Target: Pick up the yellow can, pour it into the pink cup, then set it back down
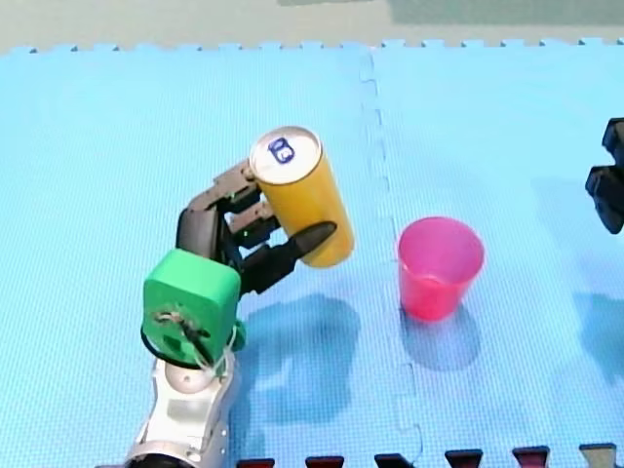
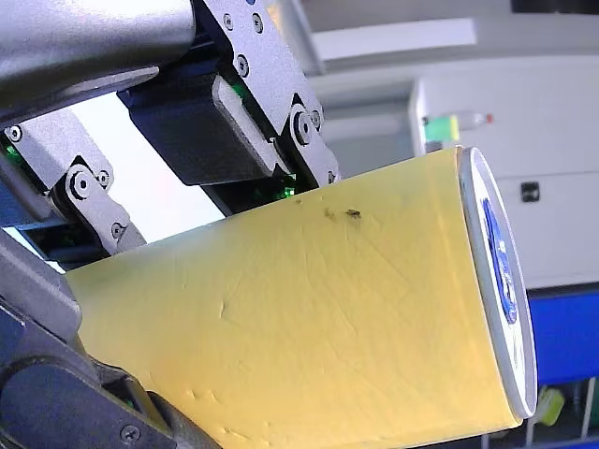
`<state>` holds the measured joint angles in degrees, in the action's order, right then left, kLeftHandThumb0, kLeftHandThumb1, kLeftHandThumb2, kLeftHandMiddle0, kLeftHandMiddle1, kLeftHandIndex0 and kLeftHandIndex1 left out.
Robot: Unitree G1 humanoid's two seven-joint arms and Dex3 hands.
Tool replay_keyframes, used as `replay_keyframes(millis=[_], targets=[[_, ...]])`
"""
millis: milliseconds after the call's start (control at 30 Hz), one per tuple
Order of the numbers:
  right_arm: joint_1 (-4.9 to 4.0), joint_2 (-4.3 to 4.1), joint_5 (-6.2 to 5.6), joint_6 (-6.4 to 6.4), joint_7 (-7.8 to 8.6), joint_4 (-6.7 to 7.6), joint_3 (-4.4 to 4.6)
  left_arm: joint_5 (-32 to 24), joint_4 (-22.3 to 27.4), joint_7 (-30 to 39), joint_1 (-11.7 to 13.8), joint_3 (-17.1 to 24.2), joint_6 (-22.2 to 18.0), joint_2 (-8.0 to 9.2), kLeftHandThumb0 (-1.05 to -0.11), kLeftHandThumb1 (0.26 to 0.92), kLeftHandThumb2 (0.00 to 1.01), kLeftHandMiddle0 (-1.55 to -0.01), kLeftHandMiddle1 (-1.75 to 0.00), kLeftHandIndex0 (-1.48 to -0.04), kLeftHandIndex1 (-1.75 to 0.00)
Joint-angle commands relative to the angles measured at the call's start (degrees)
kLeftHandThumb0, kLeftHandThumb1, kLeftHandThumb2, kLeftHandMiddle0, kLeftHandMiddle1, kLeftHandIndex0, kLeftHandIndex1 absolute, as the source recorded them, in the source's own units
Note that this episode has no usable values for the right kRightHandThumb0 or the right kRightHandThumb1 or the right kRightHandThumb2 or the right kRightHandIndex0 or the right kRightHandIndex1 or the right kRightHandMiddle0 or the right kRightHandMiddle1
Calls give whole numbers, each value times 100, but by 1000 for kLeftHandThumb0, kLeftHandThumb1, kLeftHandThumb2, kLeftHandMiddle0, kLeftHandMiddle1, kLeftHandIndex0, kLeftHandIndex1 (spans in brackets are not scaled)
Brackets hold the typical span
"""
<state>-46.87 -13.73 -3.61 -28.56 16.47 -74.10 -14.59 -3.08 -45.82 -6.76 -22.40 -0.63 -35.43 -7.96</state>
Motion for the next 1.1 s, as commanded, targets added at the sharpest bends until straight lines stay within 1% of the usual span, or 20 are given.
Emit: replay_keyframes(millis=[0,167,267,367,467,667,800,1067], targets=[[-12,-16,-16,21,-2,15,-8,46,58,1,106,52,61,-2,-336,792,0,-1322,-20,-1195,-2],[-1,-12,-24,23,2,23,-15,293,287,-113,313,77,298,72,-331,792,0,-1330,-19,-1201,-3],[3,-15,-32,26,8,26,-19,550,410,-347,421,76,342,129,-328,793,0,-1334,-18,-1201,-3],[5,-22,-37,29,12,25,-25,784,475,-532,475,49,324,185,-326,794,1,-1336,-17,-1200,-1],[8,-33,-38,33,20,21,-30,1098,431,-749,474,-25,183,286,-328,795,1,-1336,-14,-1198,0],[5,-52,-59,48,68,15,-52,1343,291,-968,437,-74,-1,331,-328,799,2,-1331,-9,-1190,0],[-1,-65,-76,68,96,13,-65,1596,168,-1203,396,-145,-117,395,-332,803,2,-1337,-10,-1188,0],[-7,-102,-91,90,142,18,-79,1722,3,-1364,375,-223,-281,436,-342,809,2,-1331,-5,-1185,0]])
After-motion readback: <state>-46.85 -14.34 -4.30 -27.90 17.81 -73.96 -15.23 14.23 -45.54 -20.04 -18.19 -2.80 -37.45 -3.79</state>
